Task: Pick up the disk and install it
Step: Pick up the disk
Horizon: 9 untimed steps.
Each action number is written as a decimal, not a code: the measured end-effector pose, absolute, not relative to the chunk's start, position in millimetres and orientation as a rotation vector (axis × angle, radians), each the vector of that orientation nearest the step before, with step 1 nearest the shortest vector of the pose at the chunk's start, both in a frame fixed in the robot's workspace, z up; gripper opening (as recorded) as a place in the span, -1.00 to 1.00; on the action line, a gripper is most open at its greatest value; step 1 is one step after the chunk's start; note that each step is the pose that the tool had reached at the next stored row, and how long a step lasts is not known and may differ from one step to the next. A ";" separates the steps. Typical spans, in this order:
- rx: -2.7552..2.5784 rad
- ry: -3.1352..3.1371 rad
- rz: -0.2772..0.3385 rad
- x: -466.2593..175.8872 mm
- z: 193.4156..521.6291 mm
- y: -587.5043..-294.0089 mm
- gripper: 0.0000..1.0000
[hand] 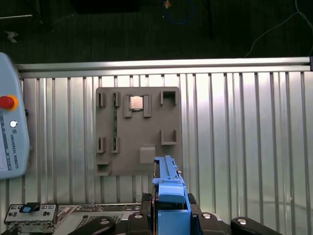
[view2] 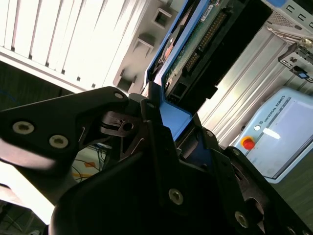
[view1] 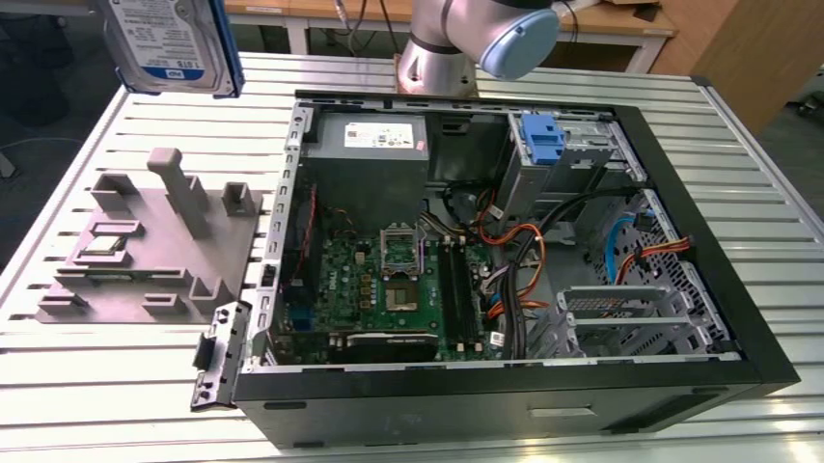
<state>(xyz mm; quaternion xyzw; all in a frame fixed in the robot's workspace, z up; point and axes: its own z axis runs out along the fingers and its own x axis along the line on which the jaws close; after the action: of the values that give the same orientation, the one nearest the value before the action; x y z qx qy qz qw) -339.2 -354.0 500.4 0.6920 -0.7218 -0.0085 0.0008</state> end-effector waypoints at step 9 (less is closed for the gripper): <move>2.173 -2.267 -0.027 -328.7 500.4 -354.0 -0.27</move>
<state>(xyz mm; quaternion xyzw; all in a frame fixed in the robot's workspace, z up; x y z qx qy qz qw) -328.7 -354.0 500.4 0.6920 -0.7218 -0.0085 0.0007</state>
